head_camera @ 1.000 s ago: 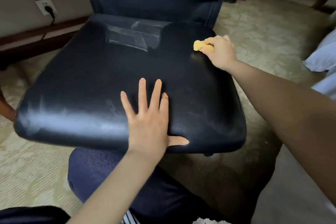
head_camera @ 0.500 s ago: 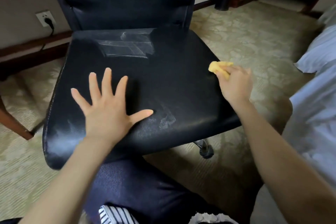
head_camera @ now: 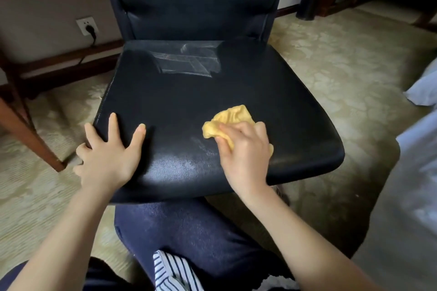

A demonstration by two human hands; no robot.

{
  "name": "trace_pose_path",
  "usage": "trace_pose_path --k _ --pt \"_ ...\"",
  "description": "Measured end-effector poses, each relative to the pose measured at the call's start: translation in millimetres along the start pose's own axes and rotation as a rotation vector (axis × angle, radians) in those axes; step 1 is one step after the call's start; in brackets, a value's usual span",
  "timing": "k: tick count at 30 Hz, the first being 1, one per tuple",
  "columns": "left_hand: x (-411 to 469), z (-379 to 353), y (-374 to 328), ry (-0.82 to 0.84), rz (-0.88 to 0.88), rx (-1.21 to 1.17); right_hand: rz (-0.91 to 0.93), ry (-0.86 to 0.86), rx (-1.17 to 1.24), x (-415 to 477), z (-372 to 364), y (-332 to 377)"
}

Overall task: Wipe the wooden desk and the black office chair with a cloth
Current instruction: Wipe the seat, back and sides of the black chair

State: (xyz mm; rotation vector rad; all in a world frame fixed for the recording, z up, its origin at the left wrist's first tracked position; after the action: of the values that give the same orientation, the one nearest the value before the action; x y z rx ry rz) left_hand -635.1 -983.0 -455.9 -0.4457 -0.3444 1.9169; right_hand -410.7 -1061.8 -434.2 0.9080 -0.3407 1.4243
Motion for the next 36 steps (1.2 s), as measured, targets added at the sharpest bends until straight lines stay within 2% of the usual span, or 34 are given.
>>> trace_pose_path --k 6,10,13,18,24,28,31,34,36 --pt "-8 -2 -2 -0.008 -0.012 0.046 0.193 0.011 0.170 -21 -21 37" --pt "-14 -1 -1 0.046 -0.031 0.112 0.323 -0.099 0.132 -38 -12 15" --pt "-23 -1 -4 0.095 -0.041 0.198 0.227 -0.178 0.123 -39 4 -26" --pt "-55 -3 -17 0.143 -0.112 0.311 -0.153 -0.155 -0.046 -31 32 -111" --pt "-89 0 -33 0.221 -0.293 0.442 -0.515 -0.126 -0.030 11 42 -210" --pt "-97 -2 -44 0.190 -0.477 0.534 -0.629 -0.175 0.010 35 28 -233" --pt "-94 -4 -47 0.150 -0.602 0.460 -0.690 -0.175 0.014 46 21 -239" --pt "-88 1 -46 0.112 -0.670 0.340 -0.655 -0.135 0.026 49 18 -230" --pt "-87 3 -48 0.073 -0.756 0.355 -0.575 -0.130 0.020 43 19 -214"
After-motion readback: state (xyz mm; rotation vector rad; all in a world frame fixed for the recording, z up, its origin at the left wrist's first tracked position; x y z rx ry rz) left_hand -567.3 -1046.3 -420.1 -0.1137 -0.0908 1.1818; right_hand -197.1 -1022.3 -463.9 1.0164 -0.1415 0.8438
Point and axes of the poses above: each hand's wrist, its own x-axis towards the middle knuckle, its own z-axis out of the back of the hand, y = z × x, the point moved 4 cm from there along x, towards the middle knuckle, and after that the axes turned 7 degrees about z, right-handed, at the moved point
